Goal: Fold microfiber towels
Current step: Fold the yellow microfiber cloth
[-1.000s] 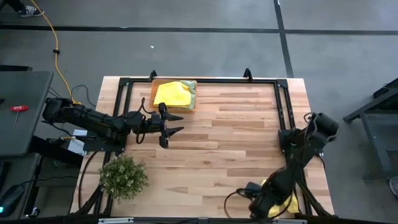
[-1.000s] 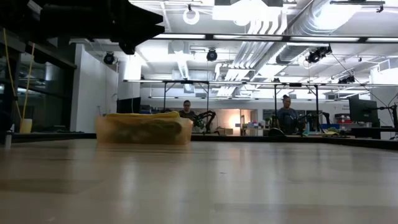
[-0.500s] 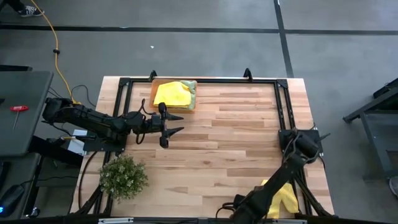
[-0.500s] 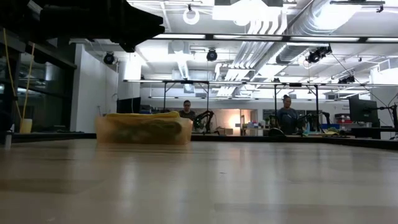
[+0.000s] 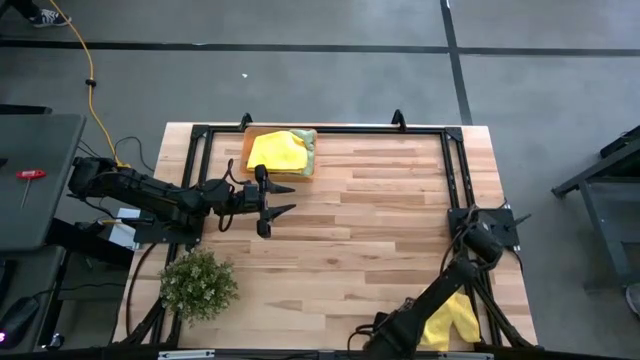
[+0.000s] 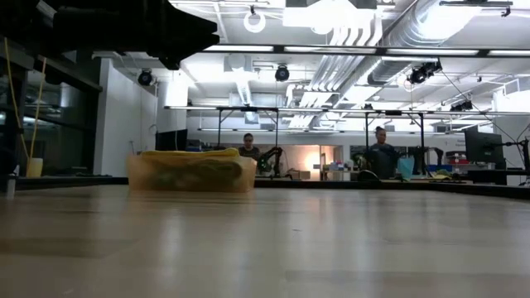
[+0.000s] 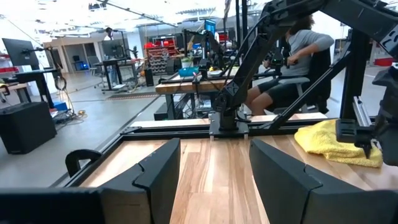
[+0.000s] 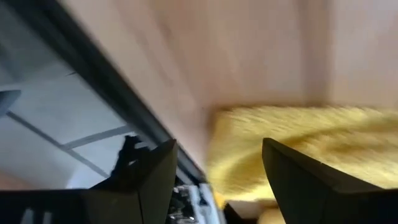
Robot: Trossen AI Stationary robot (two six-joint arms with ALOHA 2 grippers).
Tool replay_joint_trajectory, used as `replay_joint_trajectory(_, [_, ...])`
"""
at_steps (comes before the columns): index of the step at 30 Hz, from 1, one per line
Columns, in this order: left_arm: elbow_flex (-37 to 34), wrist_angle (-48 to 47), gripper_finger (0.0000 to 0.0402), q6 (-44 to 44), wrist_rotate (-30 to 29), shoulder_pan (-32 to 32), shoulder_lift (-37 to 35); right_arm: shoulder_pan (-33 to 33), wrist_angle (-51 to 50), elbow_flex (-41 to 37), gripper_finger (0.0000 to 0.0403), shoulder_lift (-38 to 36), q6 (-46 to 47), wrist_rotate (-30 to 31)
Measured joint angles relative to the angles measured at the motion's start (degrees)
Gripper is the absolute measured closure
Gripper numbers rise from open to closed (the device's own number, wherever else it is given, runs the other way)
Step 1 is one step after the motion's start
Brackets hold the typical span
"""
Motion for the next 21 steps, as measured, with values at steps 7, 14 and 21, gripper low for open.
replay_joint_trajectory(7, [0.0,0.0,0.0218,0.0,0.0,0.0,0.0,0.0,-2.0,-4.3,0.0174,0.0,0.7,-3.0])
replay_joint_trajectory(14, [0.0,-0.2,0.0218,-0.2,0.0,0.0,0.0,0.0,4.3,-7.6,0.0174,-0.1,-0.5,-7.4])
replay_joint_trajectory(21, [0.0,-0.4,0.0218,-1.5,-0.1,0.0,0.0,-0.2,-0.7,-7.6,0.0232,-0.1,-7.1,-3.3])
